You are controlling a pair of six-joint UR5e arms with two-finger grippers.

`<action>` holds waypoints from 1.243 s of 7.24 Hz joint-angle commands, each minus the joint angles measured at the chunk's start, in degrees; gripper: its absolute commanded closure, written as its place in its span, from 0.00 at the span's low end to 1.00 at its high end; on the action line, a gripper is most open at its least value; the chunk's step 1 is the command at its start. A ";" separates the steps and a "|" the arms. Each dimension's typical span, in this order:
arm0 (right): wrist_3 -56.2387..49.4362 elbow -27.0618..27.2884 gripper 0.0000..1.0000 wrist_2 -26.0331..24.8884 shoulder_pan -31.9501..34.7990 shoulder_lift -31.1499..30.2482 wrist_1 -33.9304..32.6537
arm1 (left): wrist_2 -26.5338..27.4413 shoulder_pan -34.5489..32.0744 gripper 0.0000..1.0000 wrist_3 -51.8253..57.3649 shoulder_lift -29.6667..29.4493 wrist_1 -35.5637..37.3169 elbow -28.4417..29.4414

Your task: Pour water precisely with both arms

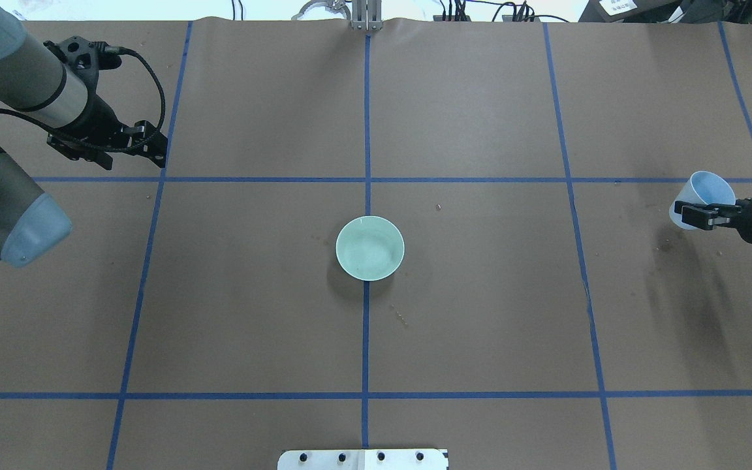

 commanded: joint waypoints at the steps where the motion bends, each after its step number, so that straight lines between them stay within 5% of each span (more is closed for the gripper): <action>1: 0.27 -3.90 1.00 -4.37 -0.04 1.70 3.55 | 0.00 0.00 0.08 0.05 -0.04 0.07 0.01; 8: -4.54 -4.17 0.84 -4.75 -4.35 1.61 3.46 | 0.00 0.00 0.08 0.05 0.05 -0.02 0.01; 9: -4.65 -4.08 0.50 -4.75 -4.35 1.53 3.55 | 0.00 0.00 0.08 0.05 0.05 0.07 0.01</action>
